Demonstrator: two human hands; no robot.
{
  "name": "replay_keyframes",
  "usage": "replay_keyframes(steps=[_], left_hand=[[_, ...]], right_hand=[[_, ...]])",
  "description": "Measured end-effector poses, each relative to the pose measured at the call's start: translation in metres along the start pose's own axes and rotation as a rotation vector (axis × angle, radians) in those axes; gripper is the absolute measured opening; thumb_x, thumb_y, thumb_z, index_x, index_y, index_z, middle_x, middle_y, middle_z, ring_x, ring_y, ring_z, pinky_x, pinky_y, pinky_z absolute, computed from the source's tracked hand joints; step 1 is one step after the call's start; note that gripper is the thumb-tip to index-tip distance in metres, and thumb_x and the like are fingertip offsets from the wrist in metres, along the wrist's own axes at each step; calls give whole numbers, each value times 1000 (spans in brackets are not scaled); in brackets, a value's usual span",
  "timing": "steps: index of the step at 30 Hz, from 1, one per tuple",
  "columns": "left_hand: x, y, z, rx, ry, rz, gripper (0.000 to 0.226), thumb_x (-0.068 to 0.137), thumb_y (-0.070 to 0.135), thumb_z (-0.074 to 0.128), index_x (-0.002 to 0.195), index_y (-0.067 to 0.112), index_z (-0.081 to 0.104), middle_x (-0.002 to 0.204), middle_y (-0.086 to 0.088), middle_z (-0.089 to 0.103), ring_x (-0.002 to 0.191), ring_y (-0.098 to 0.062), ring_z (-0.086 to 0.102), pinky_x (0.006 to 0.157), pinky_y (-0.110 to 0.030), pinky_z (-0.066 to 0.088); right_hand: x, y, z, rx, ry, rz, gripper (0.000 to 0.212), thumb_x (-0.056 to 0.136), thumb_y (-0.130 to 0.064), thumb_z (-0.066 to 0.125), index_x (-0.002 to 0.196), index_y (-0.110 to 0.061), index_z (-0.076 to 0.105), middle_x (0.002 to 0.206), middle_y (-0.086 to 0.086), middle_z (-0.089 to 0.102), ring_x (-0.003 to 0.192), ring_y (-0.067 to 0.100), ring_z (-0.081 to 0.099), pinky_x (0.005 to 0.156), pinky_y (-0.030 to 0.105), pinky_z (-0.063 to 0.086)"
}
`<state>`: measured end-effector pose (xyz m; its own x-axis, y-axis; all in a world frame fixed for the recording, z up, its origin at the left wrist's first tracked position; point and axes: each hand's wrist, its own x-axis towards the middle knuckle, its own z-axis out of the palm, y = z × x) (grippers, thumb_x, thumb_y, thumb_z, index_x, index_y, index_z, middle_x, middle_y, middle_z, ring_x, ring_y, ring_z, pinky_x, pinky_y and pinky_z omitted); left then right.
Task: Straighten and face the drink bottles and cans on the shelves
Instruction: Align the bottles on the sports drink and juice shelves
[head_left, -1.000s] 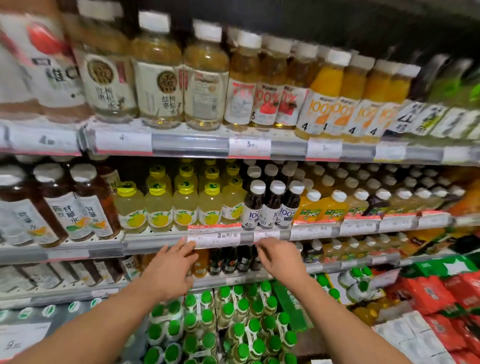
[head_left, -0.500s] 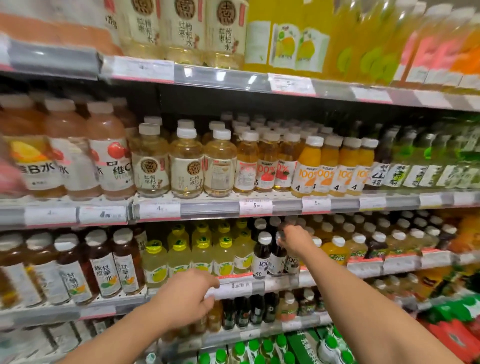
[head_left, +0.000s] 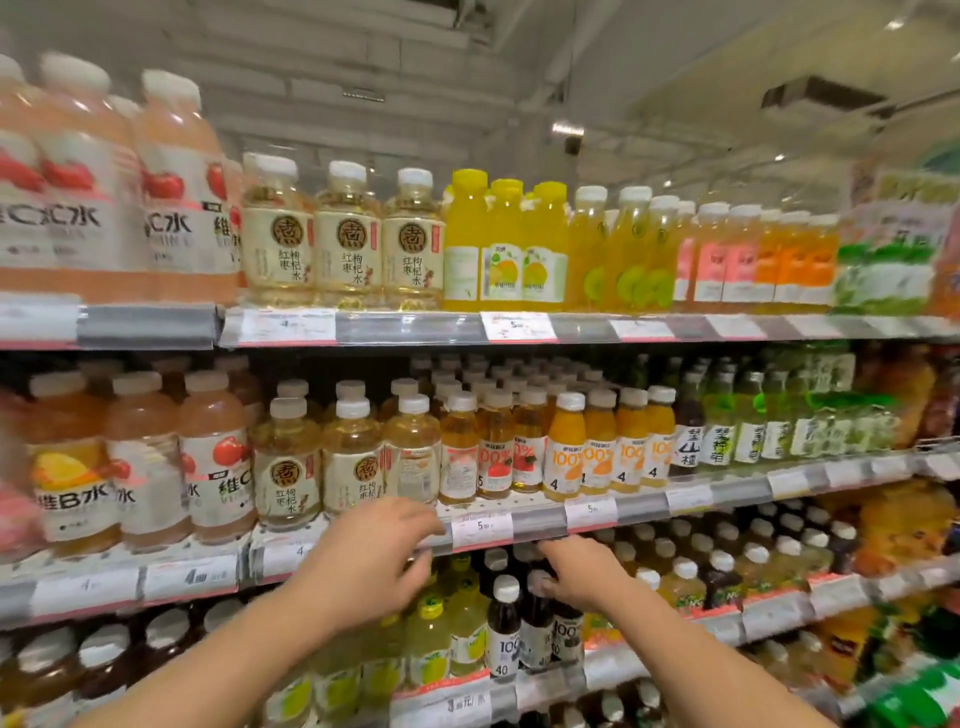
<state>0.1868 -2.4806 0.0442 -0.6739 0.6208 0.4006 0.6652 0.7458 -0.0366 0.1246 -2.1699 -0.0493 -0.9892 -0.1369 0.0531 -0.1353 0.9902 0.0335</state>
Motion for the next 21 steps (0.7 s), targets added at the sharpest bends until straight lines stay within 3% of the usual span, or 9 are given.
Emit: replay_keyframes(steps=[3,6,8,11,15,17,21], left_hand=[[33,7,-48,33,245,52,42,92,39,52,130,29,65,136,11,62,130,-13,52,109,-34,42],[66,16,-86,48,354,74,45,93,37,53,136,25,61,146,6,54,140,-18,43,116,-38,33],[87,21,-101,79,409,95,50,91,40,48,137,23,59,147,2,54,141,-22,42,115,-42,35],[115,29,-113,122,388,86,60,89,46,38,143,24,51,154,-1,46,144,-24,36,117,-46,33],[133,25,-97,194,262,-23,69,95,50,39,158,24,27,166,-2,24,153,-24,19,125,-48,16],[133,19,-83,224,258,-48,71,92,52,39,156,22,34,163,-3,33,151,-25,28,124,-51,19],[137,13,-82,221,292,-40,68,81,55,41,133,20,65,138,-3,63,126,-26,61,107,-53,47]], right_hand=[[-23,-3,-56,-61,36,-127,27,96,-40,57,115,-23,67,107,1,73,98,25,66,75,33,50],[-43,-9,-117,-52,201,-172,23,99,-37,54,114,-27,67,104,-7,74,93,15,67,75,32,53],[-52,-11,-156,-57,341,-188,17,97,-36,55,106,-29,68,97,-10,74,85,12,66,69,28,49],[-59,-9,-208,-65,544,-179,13,93,-35,55,97,-31,67,87,-12,72,78,11,64,66,31,52],[-58,11,-259,-46,712,-109,15,94,-33,59,100,-28,72,89,-10,74,80,15,68,69,37,58],[-53,27,-280,16,754,-19,14,95,-33,63,103,-26,72,90,-11,74,80,10,67,71,37,60],[-35,62,-312,172,853,223,21,96,-42,65,101,-23,72,89,-10,71,77,5,65,71,33,61]])
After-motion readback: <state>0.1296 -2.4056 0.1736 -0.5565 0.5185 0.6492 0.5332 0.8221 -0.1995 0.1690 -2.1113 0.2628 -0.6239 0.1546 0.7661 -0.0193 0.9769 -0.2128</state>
